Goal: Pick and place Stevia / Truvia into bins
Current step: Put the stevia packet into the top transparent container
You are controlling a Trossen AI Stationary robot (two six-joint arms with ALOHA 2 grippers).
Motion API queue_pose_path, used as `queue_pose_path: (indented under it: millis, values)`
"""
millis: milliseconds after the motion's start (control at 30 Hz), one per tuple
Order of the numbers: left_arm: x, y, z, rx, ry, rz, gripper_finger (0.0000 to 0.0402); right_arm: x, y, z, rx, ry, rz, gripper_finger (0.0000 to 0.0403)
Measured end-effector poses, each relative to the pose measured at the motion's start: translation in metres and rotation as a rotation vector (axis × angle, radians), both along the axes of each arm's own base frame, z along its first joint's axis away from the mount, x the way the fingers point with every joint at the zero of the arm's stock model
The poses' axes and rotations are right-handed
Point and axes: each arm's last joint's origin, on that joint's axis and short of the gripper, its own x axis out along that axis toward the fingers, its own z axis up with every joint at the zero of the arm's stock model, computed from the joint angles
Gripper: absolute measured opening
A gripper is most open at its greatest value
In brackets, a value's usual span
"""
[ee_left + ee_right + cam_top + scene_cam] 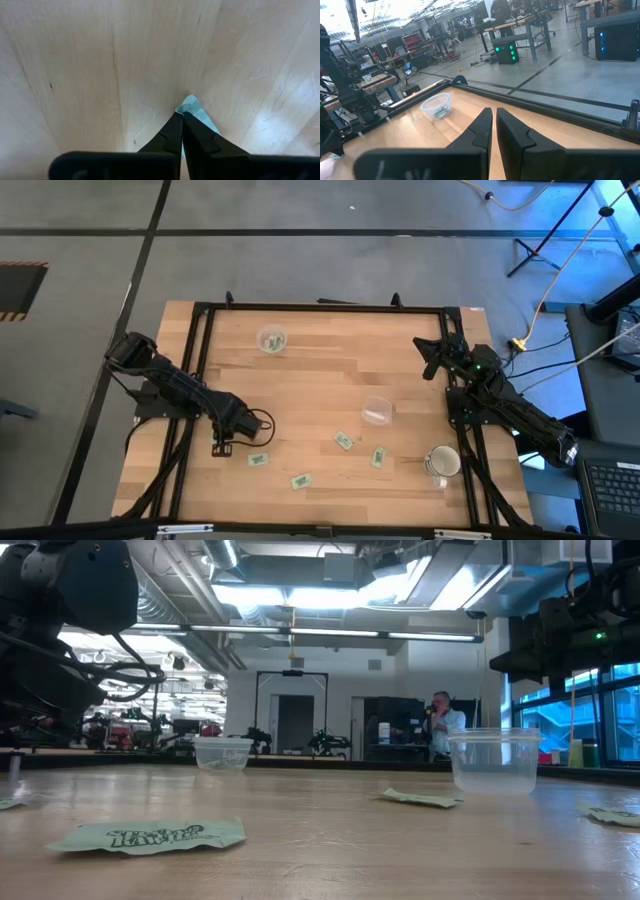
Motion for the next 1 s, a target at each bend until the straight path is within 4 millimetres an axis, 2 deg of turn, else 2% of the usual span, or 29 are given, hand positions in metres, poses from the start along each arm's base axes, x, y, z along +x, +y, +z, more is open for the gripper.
queue_pose_path:
  millis: [167,333,567,767,1000]
  values:
    - [0.004,-0.003,0.007,-0.045,0.025,0.010,0.0003,0.000,0.000,0.000,0.000,0.000,0.000,0.0030]
    - [0.019,-0.007,0.022,-0.046,-0.043,0.010,0.0003,0.000,0.000,0.000,0.000,0.000,0.000,0.0030]
    - [0.050,0.003,0.049,0.024,-0.210,0.039,0.0002,0.000,0.000,0.000,0.005,-0.004,0.000,0.0030]
    - [0.078,0.037,0.075,0.166,-0.361,0.089,0.0007,0.000,0.000,0.000,0.005,-0.004,0.000,0.0030]
    - [0.095,0.104,0.099,0.385,-0.449,0.245,0.0004,0.000,0.000,0.000,0.006,-0.004,0.000,0.0030]
